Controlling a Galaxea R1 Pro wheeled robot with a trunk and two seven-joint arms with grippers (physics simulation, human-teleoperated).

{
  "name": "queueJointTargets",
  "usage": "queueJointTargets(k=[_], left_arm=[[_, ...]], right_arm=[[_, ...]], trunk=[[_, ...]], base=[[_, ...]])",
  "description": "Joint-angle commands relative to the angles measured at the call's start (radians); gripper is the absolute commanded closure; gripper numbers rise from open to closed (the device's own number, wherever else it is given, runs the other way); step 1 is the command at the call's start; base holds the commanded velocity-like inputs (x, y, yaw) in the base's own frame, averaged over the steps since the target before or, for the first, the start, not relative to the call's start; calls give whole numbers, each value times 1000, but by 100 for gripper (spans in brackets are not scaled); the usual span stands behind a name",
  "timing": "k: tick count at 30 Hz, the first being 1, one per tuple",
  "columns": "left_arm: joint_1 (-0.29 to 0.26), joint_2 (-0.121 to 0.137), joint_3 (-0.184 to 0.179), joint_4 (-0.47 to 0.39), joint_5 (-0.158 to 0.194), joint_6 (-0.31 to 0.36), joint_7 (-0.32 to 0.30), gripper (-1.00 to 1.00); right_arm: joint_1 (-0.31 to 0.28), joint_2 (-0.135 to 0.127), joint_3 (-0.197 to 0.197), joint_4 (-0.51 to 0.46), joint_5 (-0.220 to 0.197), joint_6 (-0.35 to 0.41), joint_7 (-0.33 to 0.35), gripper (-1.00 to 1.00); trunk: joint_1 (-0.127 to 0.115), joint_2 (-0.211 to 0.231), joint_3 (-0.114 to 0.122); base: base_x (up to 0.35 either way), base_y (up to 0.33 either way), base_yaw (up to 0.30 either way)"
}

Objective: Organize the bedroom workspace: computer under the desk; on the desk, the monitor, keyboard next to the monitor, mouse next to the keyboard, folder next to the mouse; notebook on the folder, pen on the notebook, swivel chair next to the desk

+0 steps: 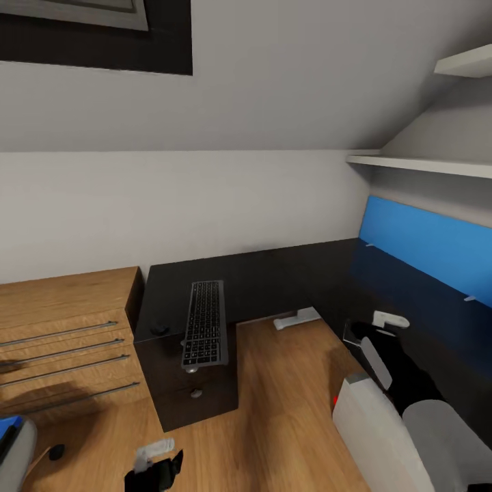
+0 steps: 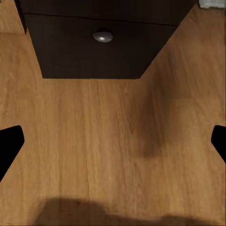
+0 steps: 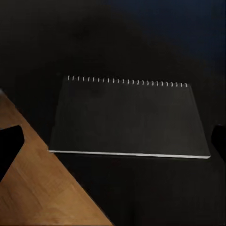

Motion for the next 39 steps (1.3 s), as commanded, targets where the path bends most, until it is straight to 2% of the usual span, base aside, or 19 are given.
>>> queueJointTargets(k=[1, 2, 3, 5, 7, 9, 10, 16, 25, 30, 32, 39], left_arm=[[-1, 2, -5, -1, 15, 10, 9, -100], [-1, 3, -5, 12, 20, 15, 8, -100], [-1, 4, -5, 54, 25, -27, 5, -100], [-1, 6, -5, 70, 26, -68, 4, -100], [1, 12, -6, 93, 26, -179, 4, -100], [9, 14, -7, 98, 25, -207, 4, -100], [19, 15, -10, 100, 24, -223, 4, -100], [22, 15, -13, 101, 23, -227, 3, -100], [22, 15, -13, 101, 25, -228, 3, -100], [22, 15, -13, 102, 26, -228, 3, -100], [22, 15, -13, 102, 26, -228, 3, -100], [22, 15, -13, 102, 25, -228, 3, -100]], right_arm=[[-1, -10, -1, 19, -9, -8, 5, -100], [-4, -23, -10, 57, -9, -30, 29, -100], [-18, -47, -20, 134, -8, -89, 65, -100], [-27, -56, -22, 170, -8, -122, 77, -100], [-44, -69, -25, 242, -6, -183, 94, -100], [-48, -72, -25, 251, -8, -193, 96, -100], [-50, -74, -24, 193, -9, -185, 97, -100], [-49, -75, -25, 125, -8, -125, 97, -100], [-49, -75, -25, 134, -7, -119, 100, -100], [-50, -77, -30, 237, -9, -124, 102, -100], [-55, -86, -31, 291, -9, -144, 102, -100], [-118, -142, -33, 465, -14, -234, 102, -100]], trunk=[[0, -1, -1], [0, -1, -1], [0, -1, -1], [0, -1, -1], [0, -1, -1], [0, -1, -1], [0, -1, -1], [0, -1, -1], [0, -1, -1], [0, -1, -1], [0, -1, -1], [0, -1, -1]], base=[[0, 0, 0], [0, 0, 0], [0, 0, 0], [0, 0, 0], [41, 0, 0], [207, 0, 0], [300, 0, 0], [313, 0, 0], [288, 0, 0], [69, 0, 0], [20, 0, 0], [6, 0, 0]])
